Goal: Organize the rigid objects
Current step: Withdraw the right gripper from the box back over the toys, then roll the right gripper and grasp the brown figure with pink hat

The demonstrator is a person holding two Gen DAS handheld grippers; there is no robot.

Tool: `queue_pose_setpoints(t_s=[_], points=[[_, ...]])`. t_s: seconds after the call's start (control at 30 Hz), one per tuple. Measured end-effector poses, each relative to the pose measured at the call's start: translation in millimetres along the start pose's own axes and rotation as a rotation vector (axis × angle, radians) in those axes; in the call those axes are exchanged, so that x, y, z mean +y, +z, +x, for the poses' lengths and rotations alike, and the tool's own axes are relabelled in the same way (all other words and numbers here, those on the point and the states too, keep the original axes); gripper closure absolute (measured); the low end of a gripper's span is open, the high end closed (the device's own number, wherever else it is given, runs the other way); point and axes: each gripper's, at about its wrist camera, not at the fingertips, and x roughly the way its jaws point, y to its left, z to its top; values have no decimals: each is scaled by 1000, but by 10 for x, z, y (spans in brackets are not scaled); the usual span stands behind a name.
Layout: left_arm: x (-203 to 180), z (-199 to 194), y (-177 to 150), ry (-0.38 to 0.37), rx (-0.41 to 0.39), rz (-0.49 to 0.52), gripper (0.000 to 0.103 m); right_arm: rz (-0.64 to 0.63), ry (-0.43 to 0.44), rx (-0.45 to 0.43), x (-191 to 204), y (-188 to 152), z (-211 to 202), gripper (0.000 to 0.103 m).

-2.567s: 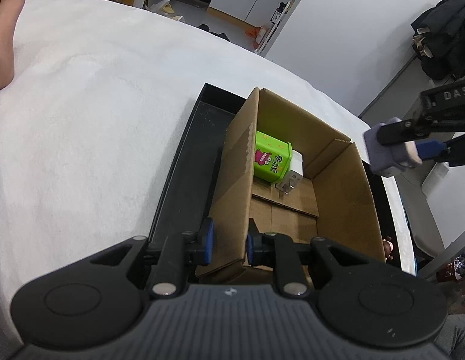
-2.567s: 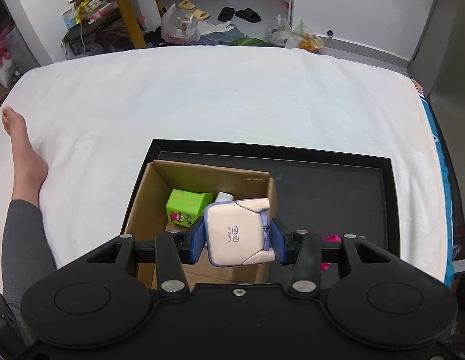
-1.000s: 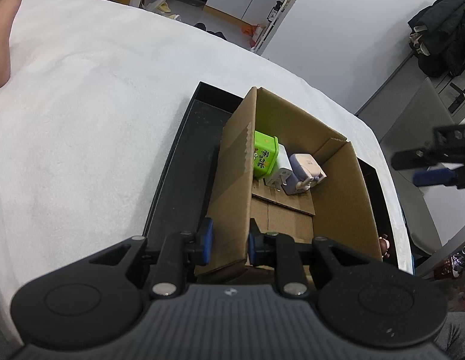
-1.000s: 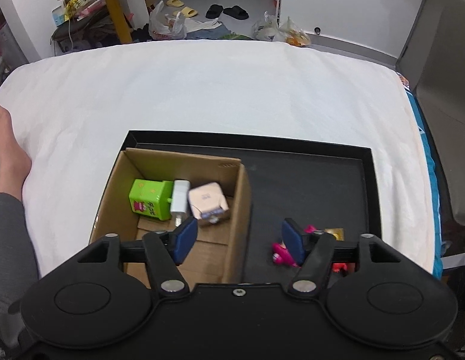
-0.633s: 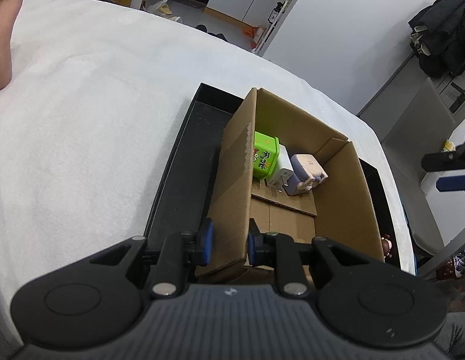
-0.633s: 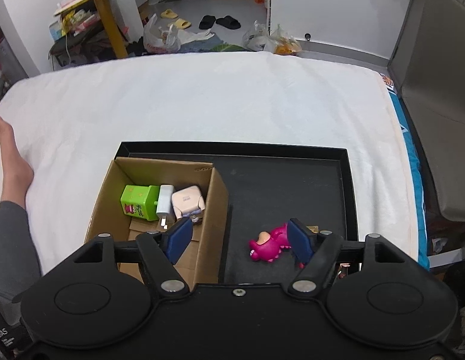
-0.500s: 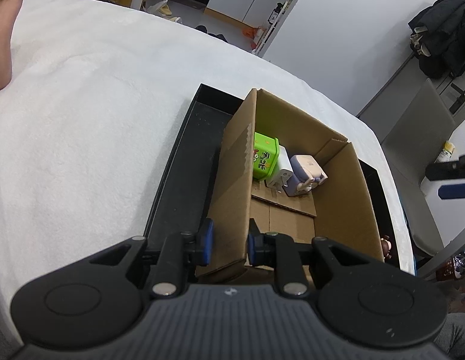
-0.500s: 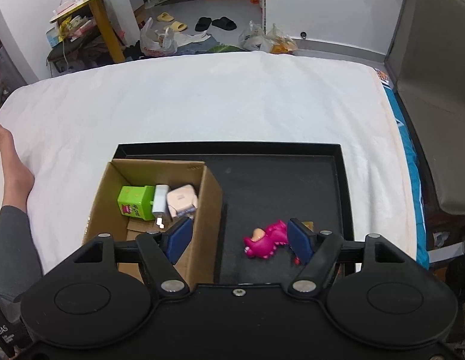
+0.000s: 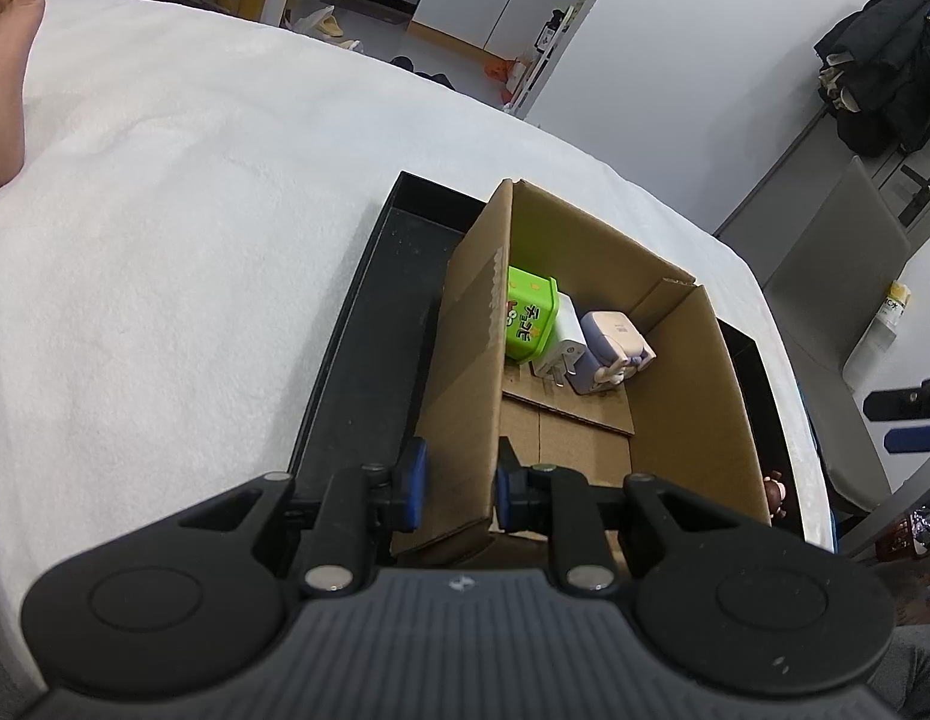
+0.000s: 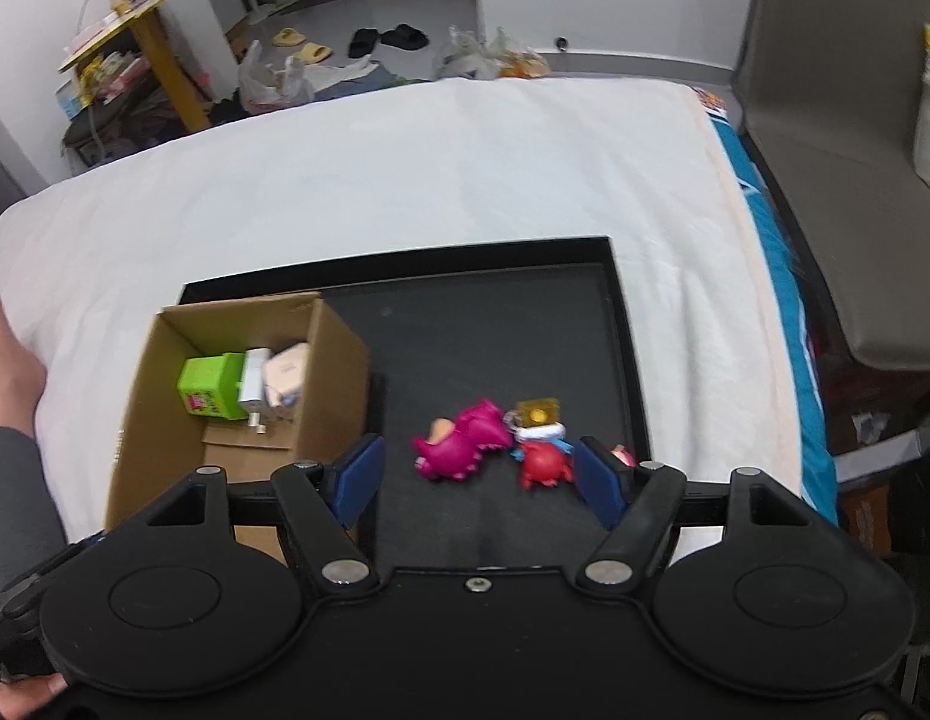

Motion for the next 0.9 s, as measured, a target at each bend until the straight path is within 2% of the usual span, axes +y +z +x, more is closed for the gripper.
queue_pose_setpoints(t_s=[0.57,0.9], points=[[-5,18,11,7,-1,6,83,251,-40,-9,-518,-195,263,34],[-10,38,0,10,-1,7,83,422,-13,-7,-735,-309,510,34]])
